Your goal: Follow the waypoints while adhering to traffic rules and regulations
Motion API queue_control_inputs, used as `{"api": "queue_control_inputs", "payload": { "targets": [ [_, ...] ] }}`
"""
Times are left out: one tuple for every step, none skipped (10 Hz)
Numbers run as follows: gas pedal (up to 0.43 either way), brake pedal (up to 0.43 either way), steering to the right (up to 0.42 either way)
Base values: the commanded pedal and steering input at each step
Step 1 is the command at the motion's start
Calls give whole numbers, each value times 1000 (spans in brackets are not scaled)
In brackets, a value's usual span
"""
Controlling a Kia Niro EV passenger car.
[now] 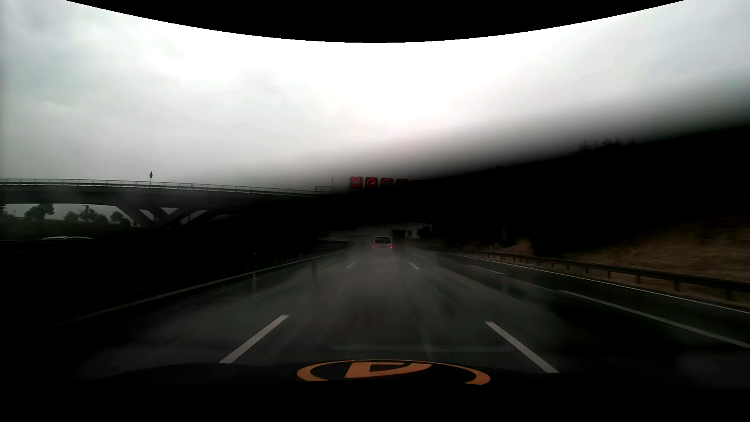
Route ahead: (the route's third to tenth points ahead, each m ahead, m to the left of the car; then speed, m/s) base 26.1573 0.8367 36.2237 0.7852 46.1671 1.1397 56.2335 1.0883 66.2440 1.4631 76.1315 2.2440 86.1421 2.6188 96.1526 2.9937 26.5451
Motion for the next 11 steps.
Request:
{"api": "queue_control_inputs", "payload": {
  "targets": [
    [157,0,-2],
    [157,0,-2],
    [157,0,-2],
    [157,0,-2],
    [157,0,-2],
    [169,0,-2],
    [169,0,-2],
    [169,0,-2],
    [169,0,-2],
    [169,0,-2],
    [169,0,-2]
  ]
}}
